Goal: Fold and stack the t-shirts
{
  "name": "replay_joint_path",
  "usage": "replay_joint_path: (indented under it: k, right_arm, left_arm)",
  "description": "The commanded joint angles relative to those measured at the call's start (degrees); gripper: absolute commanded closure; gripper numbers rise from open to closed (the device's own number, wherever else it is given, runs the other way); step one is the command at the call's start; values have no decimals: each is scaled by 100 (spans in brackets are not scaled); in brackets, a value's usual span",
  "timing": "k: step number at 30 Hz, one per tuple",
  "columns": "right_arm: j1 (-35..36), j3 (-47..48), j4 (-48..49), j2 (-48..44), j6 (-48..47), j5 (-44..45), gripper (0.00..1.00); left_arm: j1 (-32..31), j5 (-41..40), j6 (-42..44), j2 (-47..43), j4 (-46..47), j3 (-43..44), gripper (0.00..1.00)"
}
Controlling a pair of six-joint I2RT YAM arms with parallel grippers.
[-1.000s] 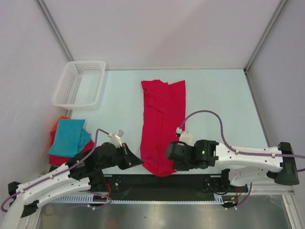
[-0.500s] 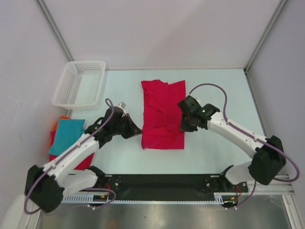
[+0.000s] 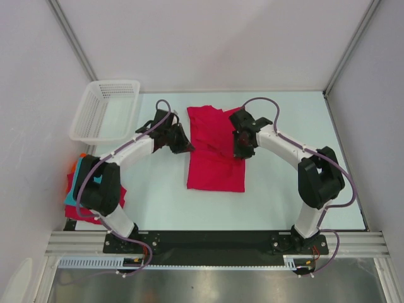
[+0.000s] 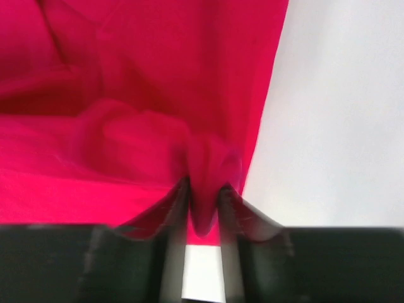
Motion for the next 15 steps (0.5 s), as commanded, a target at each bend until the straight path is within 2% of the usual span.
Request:
replay_joint_path:
  k: [1,2,3,5,6,8,9,12,15]
  right_arm:
    - [-102,482,-18,383,-361,-110,58]
    - [-103,509,-36,436,-379,-110,54]
    - [-94,535,-45,454,-405,-102,50]
    - [-103,527,-36,428,-414,-75,48]
    - [-103,526,-10,358,-423,-58,46]
    - [-94,544,-18,262,-414,-5,45]
    - [-85,544,-27,209,-397,21,45]
    - [20,579,-62,-28,-397,162,44]
    - [134,544,-54,-196,-344,171,44]
  left_arm:
    - [183,328,338,418,-80,717,96]
    - [200,338,356,445,-97,761,91]
    - [200,320,391,428,-115,788,80]
    - [200,276,435,384,-124,744,66]
    - [200,259,487,323,-150,709,53]
    - [200,276,523,253,-142,587,35]
    - [200,294,558,183,-107,534,21]
    - [200,303,593,25,-71,305,8]
    - [200,303,611,-151,-10,59,5]
